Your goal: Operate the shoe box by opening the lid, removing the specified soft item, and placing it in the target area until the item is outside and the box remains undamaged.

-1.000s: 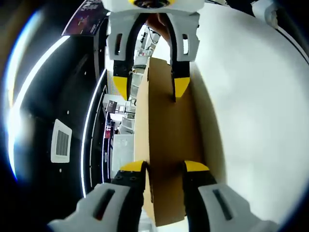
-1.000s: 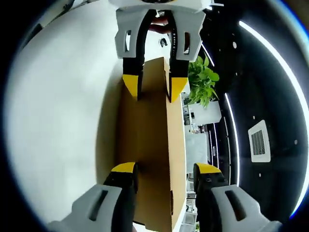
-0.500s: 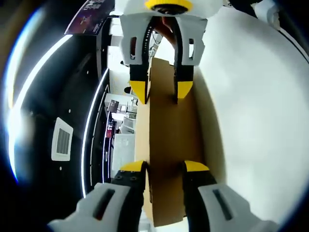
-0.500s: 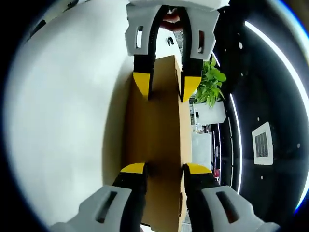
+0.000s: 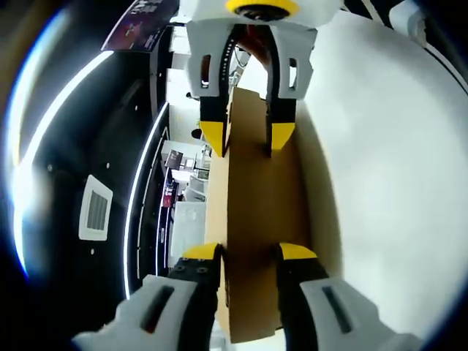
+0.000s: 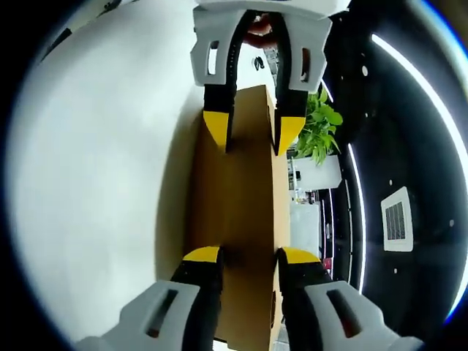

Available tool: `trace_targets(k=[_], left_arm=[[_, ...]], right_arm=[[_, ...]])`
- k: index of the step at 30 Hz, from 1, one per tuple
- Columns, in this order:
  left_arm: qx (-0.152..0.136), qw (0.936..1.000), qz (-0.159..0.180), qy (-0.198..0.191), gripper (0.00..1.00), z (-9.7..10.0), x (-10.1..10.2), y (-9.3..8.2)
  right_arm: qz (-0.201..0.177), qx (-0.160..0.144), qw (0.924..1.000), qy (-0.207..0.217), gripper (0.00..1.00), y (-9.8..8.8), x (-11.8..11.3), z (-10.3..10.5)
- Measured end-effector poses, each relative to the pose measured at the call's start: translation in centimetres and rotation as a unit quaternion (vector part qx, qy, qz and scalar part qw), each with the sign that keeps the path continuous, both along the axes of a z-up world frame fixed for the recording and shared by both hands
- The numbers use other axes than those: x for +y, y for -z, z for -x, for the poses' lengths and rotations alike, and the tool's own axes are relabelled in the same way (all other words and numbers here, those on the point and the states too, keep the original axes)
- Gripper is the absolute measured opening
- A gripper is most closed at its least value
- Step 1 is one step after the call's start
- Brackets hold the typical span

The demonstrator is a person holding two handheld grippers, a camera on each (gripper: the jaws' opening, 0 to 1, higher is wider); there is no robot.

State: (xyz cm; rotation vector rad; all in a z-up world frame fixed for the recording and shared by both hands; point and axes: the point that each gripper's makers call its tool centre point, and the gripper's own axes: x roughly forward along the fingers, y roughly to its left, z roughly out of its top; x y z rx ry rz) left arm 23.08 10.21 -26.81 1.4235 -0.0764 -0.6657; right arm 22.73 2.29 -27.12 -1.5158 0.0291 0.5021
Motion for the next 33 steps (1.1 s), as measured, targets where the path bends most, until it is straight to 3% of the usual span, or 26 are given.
trace_targets(k=[4, 7, 33], left_arm=[[-0.022, 0.9993, -0.029, 0.005, 0.31, -0.13, 0.14, 0.19], [-0.017, 0.9995, -0.021, -0.013, 0.32, -0.23, 0.35, 0.18], [-0.004, 0.9999, -0.013, -0.007, 0.3, 0.05, 0.27, -0.36]], right_arm=[[-0.001, 0.002, 1.0, -0.004, 0.29, -0.03, 0.06, -0.04], [-0.001, 0.002, 1.0, -0.006, 0.29, -0.02, 0.09, -0.07], [-0.006, 0.001, 0.9999, -0.012, 0.29, -0.58, -0.06, -0.15]])
